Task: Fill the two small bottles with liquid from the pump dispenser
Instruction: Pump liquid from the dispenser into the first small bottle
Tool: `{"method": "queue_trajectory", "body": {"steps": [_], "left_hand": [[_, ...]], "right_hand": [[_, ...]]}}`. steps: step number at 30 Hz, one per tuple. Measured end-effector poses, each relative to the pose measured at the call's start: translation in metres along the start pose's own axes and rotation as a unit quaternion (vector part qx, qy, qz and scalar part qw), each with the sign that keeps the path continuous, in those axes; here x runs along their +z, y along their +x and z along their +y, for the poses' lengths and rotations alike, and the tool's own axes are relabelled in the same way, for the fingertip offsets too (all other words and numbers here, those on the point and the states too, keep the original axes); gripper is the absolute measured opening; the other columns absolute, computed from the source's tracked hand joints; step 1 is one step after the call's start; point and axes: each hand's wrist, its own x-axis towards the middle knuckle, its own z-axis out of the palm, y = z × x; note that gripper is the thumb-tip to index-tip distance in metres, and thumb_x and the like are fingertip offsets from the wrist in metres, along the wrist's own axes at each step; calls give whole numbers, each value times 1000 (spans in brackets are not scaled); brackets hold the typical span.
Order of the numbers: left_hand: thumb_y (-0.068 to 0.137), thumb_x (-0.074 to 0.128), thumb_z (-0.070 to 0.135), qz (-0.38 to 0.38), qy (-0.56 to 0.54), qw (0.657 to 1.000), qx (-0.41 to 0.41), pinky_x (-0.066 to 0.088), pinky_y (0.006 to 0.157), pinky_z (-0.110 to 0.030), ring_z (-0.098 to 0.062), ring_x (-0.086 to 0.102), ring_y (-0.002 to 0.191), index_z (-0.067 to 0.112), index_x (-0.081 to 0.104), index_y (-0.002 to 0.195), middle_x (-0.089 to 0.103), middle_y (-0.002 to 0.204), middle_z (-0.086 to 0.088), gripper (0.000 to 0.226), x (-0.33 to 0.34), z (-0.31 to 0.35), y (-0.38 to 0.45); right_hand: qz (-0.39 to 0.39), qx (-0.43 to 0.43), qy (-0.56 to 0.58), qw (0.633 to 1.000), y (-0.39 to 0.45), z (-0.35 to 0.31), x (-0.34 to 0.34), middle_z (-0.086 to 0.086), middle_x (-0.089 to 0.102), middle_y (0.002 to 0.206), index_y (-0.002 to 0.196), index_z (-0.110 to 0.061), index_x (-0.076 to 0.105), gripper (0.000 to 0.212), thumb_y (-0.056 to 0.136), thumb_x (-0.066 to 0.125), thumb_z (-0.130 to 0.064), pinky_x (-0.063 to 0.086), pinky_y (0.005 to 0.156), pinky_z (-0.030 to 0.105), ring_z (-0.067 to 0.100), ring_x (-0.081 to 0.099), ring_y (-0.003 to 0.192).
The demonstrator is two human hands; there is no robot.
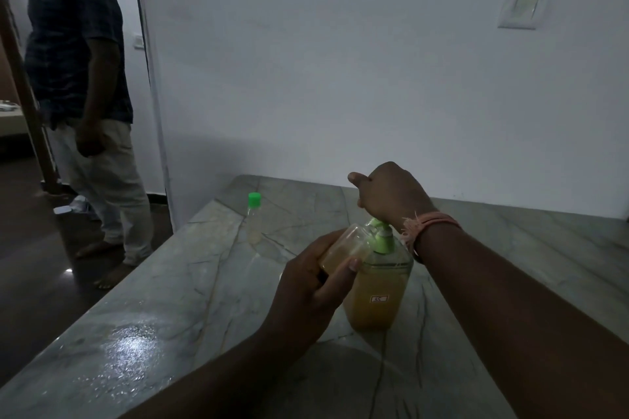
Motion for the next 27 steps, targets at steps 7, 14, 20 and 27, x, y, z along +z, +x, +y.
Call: {"method": "queue_trajectory", "body": {"steps": [7, 14, 20, 27], "left_hand": [[93, 52, 50, -6, 17, 1000, -5, 45, 52, -17, -4, 59, 61, 45, 60, 118, 68, 83, 10, 26, 1, 1, -3], [94, 53, 49, -1, 17, 1000, 4, 47, 52, -19, -6, 60, 60, 47, 61, 118, 69, 83, 6, 25, 0, 3, -2], [94, 53, 48, -8, 18, 1000, -5, 47, 53, -18, -5, 60, 63, 46, 59, 118, 69, 85, 12, 25, 0, 3, -3], [96, 53, 47, -18, 5, 1000, -11, 48, 53, -21, -9, 61, 63, 41, 59, 122, 68, 85, 8, 28, 2, -1, -1]], "right_hand": [[-14, 7, -44, 999, -11, -7, -7, 7, 60, 77, 66, -17, 45, 45, 95, 56, -51, 50, 73, 34, 31, 64, 81], [-5, 4, -45, 999, -15, -10, -8, 12, 67, 87, 70, -16, 49, 51, 98, 41, -58, 51, 78, 37, 33, 65, 85], [-19, 10, -52, 998, -15, -7, -6, 13, 68, 92, 70, -16, 49, 47, 98, 45, -52, 52, 82, 38, 34, 65, 89], [-14, 8, -46, 999, -8, -5, -7, 11, 73, 91, 83, -11, 66, 54, 94, 41, -57, 53, 87, 42, 33, 68, 85]]}}
